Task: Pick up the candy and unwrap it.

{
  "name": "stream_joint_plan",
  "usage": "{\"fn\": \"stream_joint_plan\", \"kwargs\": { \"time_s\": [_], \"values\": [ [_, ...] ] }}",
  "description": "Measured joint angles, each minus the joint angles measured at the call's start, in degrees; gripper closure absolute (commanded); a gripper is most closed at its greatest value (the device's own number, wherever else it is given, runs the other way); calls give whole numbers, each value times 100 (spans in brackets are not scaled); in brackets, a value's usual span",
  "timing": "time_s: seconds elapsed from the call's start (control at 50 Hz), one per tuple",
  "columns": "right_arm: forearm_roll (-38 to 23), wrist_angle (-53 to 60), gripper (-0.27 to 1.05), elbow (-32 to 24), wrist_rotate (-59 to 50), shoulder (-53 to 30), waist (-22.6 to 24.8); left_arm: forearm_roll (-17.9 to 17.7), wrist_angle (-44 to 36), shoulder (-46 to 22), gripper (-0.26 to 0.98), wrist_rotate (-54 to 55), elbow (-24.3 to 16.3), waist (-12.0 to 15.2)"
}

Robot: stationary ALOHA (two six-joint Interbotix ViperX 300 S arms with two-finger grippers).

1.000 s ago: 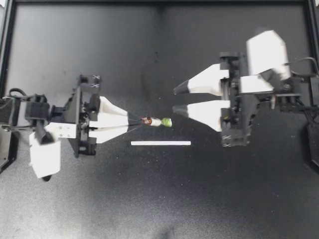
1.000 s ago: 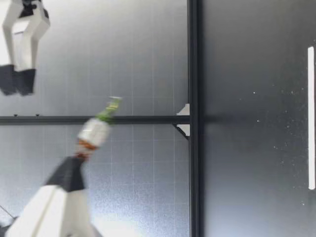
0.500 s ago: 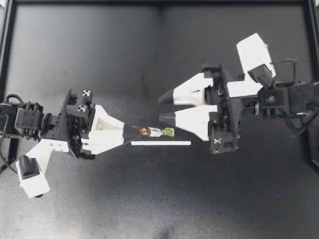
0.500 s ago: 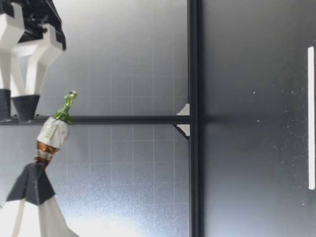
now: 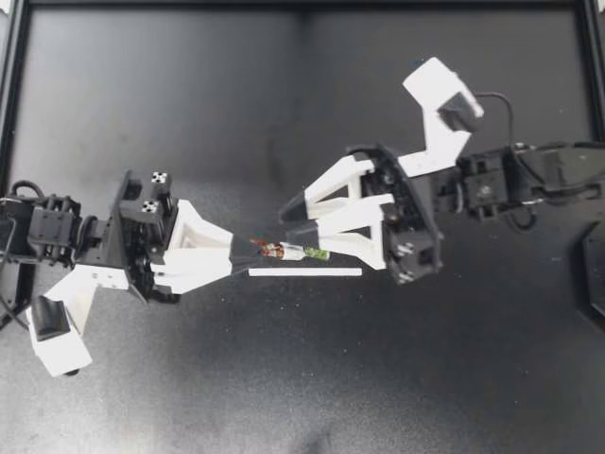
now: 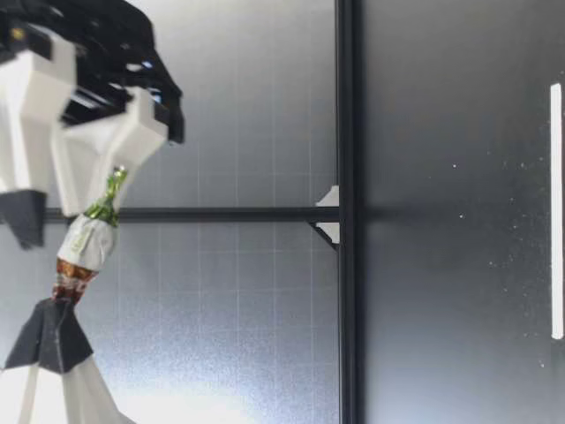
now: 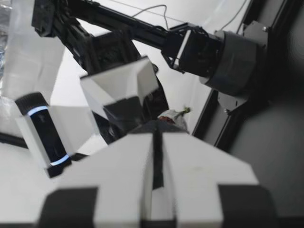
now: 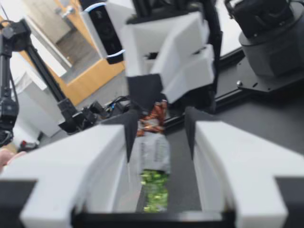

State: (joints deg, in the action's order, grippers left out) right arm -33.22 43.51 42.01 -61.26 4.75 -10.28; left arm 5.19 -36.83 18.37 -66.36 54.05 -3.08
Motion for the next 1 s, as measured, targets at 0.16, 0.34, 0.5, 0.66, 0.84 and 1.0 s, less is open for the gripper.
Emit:
{"fn": "stream_joint_plan", "kwargs": {
  "time_s": [0.16, 0.34, 0.5, 0.66, 0.84, 1.0],
  "values": [
    [-123, 105, 29, -70, -167, -105, -18, 0, -35, 0, 83, 0, 26, -9],
    [-229, 185, 29, -123, -299, -220, -18, 0, -35, 0, 83, 0, 44, -9],
    [-369, 272, 29, -158, -466, -281, -18, 0, -44, -9, 83, 0, 53, -9],
    [-483, 299, 37, -202, -563, -352, -18, 0, -44, -18, 83, -9, 53, -9],
    [-510, 299, 73, -211, -571, -404, -35, -9, -44, -9, 83, -26, 53, -9],
    [-510, 290, 97, -211, -571, -404, -70, -35, -44, -9, 83, -9, 105, 0]
  ]
}}
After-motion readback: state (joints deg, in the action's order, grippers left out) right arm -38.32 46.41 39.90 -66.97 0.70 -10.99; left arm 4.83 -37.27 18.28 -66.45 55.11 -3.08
